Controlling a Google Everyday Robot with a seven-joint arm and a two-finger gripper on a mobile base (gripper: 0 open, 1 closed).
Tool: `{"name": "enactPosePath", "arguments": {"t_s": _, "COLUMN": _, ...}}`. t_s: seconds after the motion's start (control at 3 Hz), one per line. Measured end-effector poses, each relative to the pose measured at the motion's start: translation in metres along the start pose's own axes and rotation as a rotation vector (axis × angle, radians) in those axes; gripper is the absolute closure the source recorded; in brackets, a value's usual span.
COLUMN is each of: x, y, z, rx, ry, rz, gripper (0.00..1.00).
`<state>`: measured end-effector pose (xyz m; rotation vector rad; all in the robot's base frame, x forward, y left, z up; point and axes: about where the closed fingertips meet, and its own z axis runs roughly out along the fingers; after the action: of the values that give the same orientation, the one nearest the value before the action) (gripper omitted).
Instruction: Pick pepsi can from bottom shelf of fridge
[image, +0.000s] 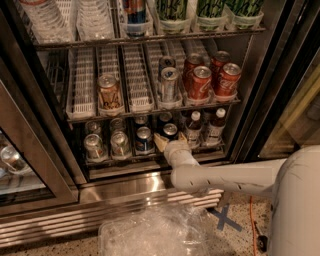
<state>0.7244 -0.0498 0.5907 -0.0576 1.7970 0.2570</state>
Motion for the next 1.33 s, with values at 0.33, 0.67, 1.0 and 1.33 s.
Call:
{"name": "enactPosePath", "arguments": {"t_s": 0.33, "x": -0.001, "y": -0.001, "z": 0.006, "rx": -0.008, "ry": -0.003, "rz": 0.012, "gripper": 0.50}}
{"name": "enactPosePath", "arguments": {"t_s": 0.67, "x": -0.001, "y": -0.001, "z": 0.006, "rx": -0.008, "ry": -0.003, "rz": 0.012, "gripper": 0.73}}
{"name": "enactPosePath", "arguments": {"t_s": 1.0, "x": -0.001, "y": -0.001, "z": 0.006, "rx": -0.008, "ry": -0.003, "rz": 0.011, "gripper": 0.96}}
{"name": "enactPosePath", "arguments": {"t_s": 1.33, "x": -0.017, "y": 0.009, "z": -0.010, "rx": -0.019, "ry": -0.030, "rz": -0.022, "gripper": 1.00}}
